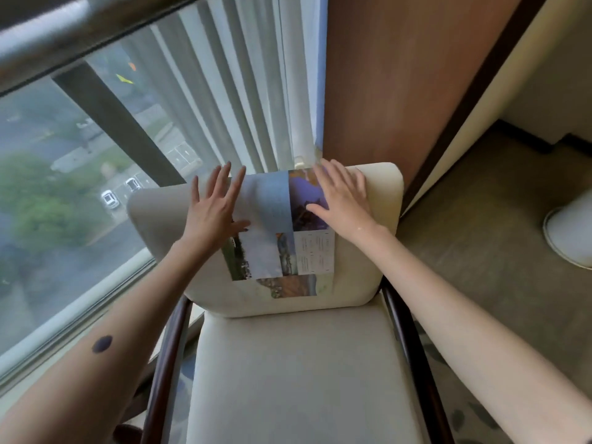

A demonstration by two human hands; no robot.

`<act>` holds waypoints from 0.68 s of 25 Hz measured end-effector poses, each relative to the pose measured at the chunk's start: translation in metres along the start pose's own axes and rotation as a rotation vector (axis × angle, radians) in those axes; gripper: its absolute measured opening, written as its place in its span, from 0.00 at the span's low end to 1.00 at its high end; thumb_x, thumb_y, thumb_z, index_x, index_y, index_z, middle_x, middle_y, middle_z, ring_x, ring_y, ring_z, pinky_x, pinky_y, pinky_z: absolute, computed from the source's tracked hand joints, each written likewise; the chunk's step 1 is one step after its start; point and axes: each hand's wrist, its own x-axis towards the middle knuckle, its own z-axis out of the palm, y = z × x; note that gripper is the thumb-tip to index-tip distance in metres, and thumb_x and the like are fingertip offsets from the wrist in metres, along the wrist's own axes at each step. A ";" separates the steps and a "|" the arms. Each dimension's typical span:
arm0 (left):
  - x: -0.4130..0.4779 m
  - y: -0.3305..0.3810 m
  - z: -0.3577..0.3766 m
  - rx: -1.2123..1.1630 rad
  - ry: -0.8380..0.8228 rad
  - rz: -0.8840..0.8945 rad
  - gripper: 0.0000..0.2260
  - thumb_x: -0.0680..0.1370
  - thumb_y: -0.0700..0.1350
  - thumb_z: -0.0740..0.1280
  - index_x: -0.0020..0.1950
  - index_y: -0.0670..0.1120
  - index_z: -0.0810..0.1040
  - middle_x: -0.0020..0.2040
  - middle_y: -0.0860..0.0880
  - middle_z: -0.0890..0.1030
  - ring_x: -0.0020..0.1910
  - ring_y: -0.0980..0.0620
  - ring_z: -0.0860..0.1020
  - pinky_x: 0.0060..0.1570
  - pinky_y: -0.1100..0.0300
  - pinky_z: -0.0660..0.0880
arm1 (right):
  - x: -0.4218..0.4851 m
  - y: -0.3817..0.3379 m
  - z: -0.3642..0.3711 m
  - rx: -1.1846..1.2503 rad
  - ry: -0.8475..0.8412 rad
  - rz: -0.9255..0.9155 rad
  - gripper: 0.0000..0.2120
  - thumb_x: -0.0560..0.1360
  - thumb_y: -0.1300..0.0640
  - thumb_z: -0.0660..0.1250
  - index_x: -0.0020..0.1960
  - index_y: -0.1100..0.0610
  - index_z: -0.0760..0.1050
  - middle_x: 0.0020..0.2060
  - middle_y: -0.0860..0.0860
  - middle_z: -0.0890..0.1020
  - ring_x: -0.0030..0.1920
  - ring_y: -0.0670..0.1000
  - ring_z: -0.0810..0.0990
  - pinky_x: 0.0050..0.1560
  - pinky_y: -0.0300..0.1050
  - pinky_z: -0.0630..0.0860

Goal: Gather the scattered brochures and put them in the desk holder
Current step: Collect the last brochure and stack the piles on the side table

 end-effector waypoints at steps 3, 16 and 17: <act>0.017 -0.005 -0.001 -0.006 -0.083 0.035 0.48 0.66 0.56 0.74 0.77 0.47 0.49 0.74 0.44 0.60 0.74 0.45 0.57 0.71 0.36 0.44 | 0.005 0.005 0.004 0.041 0.030 0.002 0.32 0.71 0.45 0.68 0.70 0.56 0.64 0.69 0.52 0.68 0.70 0.53 0.64 0.69 0.50 0.53; -0.065 -0.034 -0.063 0.020 0.354 -0.020 0.34 0.63 0.43 0.77 0.66 0.43 0.69 0.58 0.37 0.73 0.56 0.35 0.70 0.66 0.37 0.58 | -0.023 -0.079 -0.050 0.296 0.222 -0.121 0.26 0.63 0.60 0.77 0.59 0.59 0.75 0.54 0.61 0.73 0.53 0.60 0.74 0.56 0.53 0.72; -0.081 -0.042 -0.071 0.018 0.375 -0.031 0.34 0.63 0.43 0.77 0.66 0.43 0.69 0.57 0.36 0.73 0.56 0.35 0.71 0.66 0.37 0.58 | -0.028 -0.093 -0.056 0.293 0.223 -0.153 0.26 0.64 0.59 0.76 0.60 0.59 0.75 0.54 0.60 0.73 0.54 0.60 0.74 0.56 0.52 0.71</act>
